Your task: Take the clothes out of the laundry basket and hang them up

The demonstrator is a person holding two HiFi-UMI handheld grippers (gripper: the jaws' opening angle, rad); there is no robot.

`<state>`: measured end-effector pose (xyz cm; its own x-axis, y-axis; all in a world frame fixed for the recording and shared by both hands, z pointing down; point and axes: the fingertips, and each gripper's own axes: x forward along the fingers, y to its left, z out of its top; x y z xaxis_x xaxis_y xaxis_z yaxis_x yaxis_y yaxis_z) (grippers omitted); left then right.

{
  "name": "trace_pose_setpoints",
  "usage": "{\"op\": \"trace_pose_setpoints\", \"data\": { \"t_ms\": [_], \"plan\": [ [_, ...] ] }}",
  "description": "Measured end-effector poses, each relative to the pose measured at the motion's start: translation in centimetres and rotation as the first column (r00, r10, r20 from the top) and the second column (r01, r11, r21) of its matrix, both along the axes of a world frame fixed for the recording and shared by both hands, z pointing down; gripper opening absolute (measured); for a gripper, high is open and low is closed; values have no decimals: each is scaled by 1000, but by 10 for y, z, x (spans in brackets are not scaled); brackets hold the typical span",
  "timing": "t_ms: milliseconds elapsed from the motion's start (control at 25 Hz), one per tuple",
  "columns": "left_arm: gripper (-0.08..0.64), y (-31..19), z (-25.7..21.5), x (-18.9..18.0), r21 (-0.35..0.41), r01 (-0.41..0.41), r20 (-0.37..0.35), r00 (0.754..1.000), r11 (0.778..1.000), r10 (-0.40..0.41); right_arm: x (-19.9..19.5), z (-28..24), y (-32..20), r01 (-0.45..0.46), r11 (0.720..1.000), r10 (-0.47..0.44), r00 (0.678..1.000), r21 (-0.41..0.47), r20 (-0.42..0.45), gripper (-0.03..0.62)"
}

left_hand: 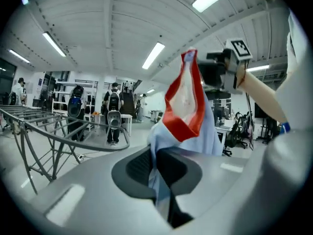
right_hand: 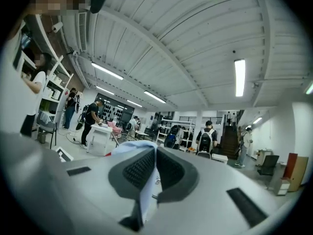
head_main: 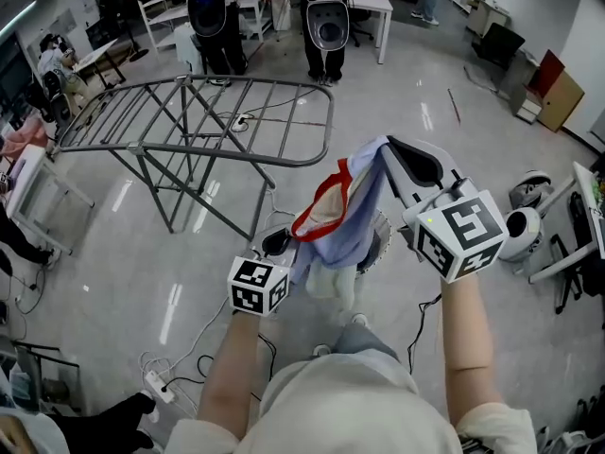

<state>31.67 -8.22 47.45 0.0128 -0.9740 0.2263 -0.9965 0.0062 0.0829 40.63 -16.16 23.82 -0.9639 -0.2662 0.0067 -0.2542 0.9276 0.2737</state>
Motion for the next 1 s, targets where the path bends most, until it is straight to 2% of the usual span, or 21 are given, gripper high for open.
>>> {"op": "trace_pose_setpoints", "data": {
  "t_ms": [200,360,480,640,840,1000],
  "plan": [
    [18,0,-76,-29,123,14,20,1000,992,-17,-4,-13,-7,16,999,-13,997,-41,74,12],
    [17,-15,-128,-46,202,12,-6,1000,979,-11,-29,-43,-3,59,998,-59,992,5,111,12],
    [17,-34,-170,-55,258,3,4,1000,966,-4,-52,-66,-5,84,995,-91,989,61,119,12],
    [17,-70,-219,-71,310,-31,30,999,950,23,-87,-84,-15,112,990,-124,982,91,142,12],
    [17,-120,-268,-99,360,-41,26,999,932,34,-136,-109,-42,166,984,-176,962,67,206,12],
    [17,-160,-317,-124,397,-59,83,996,916,28,-176,-147,-67,185,976,-208,947,115,245,12]
  ]
}}
